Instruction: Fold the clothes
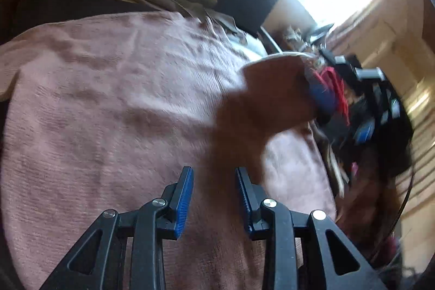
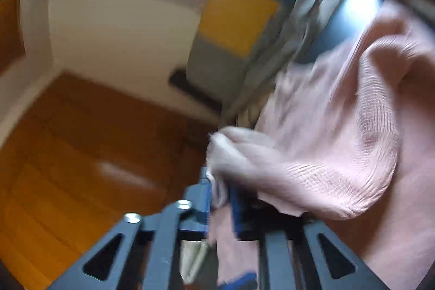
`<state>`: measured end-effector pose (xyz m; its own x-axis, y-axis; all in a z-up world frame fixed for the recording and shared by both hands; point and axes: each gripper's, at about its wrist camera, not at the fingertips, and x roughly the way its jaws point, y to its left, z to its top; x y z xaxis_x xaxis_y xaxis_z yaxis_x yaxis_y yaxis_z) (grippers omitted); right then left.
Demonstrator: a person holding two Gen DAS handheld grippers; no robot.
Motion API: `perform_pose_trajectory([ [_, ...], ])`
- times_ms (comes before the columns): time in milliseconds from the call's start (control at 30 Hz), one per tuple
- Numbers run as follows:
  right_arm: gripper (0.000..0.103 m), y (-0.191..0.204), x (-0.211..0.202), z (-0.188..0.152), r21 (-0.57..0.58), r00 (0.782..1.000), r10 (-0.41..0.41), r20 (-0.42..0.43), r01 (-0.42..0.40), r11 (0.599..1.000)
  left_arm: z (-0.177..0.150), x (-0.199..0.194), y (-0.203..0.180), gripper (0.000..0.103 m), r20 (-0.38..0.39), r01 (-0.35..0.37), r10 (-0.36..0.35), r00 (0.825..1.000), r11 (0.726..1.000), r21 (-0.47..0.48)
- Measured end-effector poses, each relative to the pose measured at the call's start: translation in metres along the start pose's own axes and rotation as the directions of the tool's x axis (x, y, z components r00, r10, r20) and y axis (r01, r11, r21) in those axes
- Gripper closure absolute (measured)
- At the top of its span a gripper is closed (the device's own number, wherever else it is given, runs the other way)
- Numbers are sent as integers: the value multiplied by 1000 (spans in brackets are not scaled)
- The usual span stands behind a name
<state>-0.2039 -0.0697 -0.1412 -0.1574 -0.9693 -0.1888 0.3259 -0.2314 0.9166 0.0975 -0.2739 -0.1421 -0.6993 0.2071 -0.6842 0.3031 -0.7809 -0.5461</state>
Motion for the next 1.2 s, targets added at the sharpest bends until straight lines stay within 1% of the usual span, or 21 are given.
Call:
perform_pose_trajectory([
  [67,39,-2,10,-15,-12,998,-25,-60,24,1000,5,-8,4,72,12,14,-14,1000,1000,-8],
  [167,39,-5,2,-38,-118,985,-136,-106,123,985,11,-9,7,71,-1,73,-73,997,997,-32],
  [200,39,-6,-1,-45,-154,978,-175,-114,157,976,11,-6,8,71,-9,78,-78,997,996,-46],
  [233,39,-7,-9,-47,-192,970,-223,-96,202,960,12,-3,9,71,-16,83,-84,996,995,-60],
  [267,38,-11,-17,-43,-222,959,-276,-67,256,941,14,2,10,71,-16,73,-74,997,995,-69],
  [300,35,-15,-28,-41,-248,938,-346,-32,327,912,15,4,10,71,-10,57,-58,998,996,-75],
  [367,33,-26,-45,-41,-267,904,-428,5,414,870,19,10,11,70,2,25,-25,1000,996,-88],
  [433,33,-44,-65,-41,-249,880,-474,30,465,849,25,19,16,69,5,-9,10,1000,993,-115],
  [500,34,-62,-83,-42,-234,857,-512,54,510,828,32,28,26,65,-2,-23,23,1000,988,-150],
  [533,34,-64,-84,-42,-244,866,-495,69,496,834,35,33,31,64,-13,-27,25,1000,984,-177],
  [567,33,-65,-84,-43,-257,873,-480,83,484,836,38,36,33,63,-7,-36,35,999,980,-193],
  [633,28,-63,-76,-47,-325,869,-484,99,488,810,42,38,34,59,43,-40,48,998,982,-184],
  [700,18,-56,-63,-49,-372,868,-487,94,484,792,49,47,30,59,45,-40,49,998,985,-168],
  [767,14,-55,-64,-47,-385,876,-476,83,469,795,53,59,26,59,15,-33,36,999,987,-154],
  [867,13,-57,-68,-45,-382,887,-454,82,449,808,54,70,17,59,22,-43,46,999,992,-116],
  [933,12,-61,-85,-51,-385,892,-444,83,440,811,56,75,8,60,7,-70,71,997,993,-94],
  [967,11,-63,-93,-53,-387,894,-440,83,436,813,56,75,4,63,6,-84,84,996,994,-75],
  [1000,10,-62,-96,-56,-392,895,-438,81,433,812,56,73,0,81,9,-94,94,995,994,-52],
  [1033,10,-61,-100,-58,-398,896,-437,78,430,811,56,72,-3,91,13,-104,104,994,994,-29],
  [1067,9,-59,-103,-60,-403,897,-435,76,427,810,56,70,-7,98,17,-114,114,993,993,-7],
  [1200,8,-58,-103,-61,-409,896,-437,74,427,806,57,65,-21,99,35,-154,152,988,984,84],
])
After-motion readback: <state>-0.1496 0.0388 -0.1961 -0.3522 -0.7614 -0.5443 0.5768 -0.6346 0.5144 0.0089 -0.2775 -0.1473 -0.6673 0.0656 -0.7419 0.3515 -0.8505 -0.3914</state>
